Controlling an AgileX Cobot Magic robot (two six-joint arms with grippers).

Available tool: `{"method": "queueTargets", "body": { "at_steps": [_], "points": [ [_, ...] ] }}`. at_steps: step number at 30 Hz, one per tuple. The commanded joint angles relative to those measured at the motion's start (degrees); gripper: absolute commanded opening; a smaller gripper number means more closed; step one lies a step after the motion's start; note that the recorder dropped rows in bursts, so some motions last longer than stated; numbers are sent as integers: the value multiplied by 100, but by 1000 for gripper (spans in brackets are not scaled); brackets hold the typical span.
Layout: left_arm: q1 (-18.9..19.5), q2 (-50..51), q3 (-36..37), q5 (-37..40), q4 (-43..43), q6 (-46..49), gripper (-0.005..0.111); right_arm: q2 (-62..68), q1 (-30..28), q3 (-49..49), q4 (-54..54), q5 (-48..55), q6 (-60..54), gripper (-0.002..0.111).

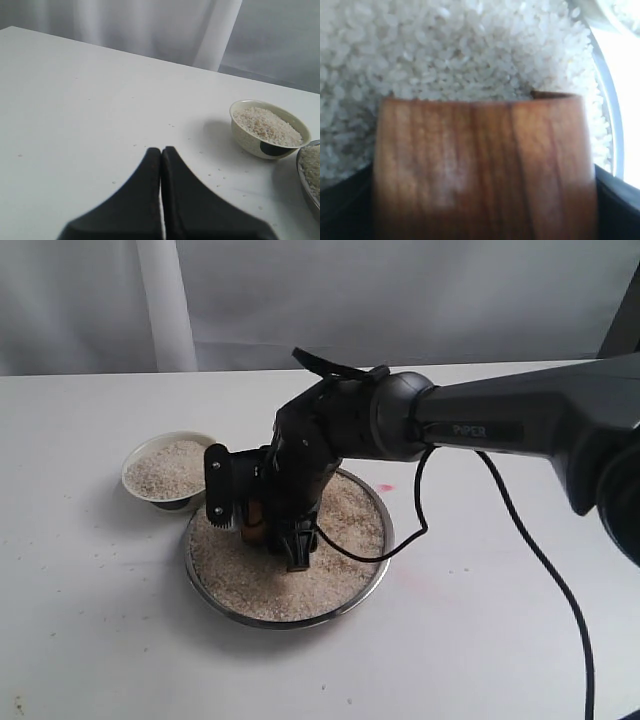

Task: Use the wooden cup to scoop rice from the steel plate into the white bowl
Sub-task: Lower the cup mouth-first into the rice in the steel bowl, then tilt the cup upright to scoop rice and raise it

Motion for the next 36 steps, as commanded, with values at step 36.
{"method": "queueTargets", "body": {
  "at_steps": [36],
  "points": [
    [-37, 2, -8, -37, -31, -21, 0, -681, -605, 1052, 6021, -630, -4538, 0]
  ]
}}
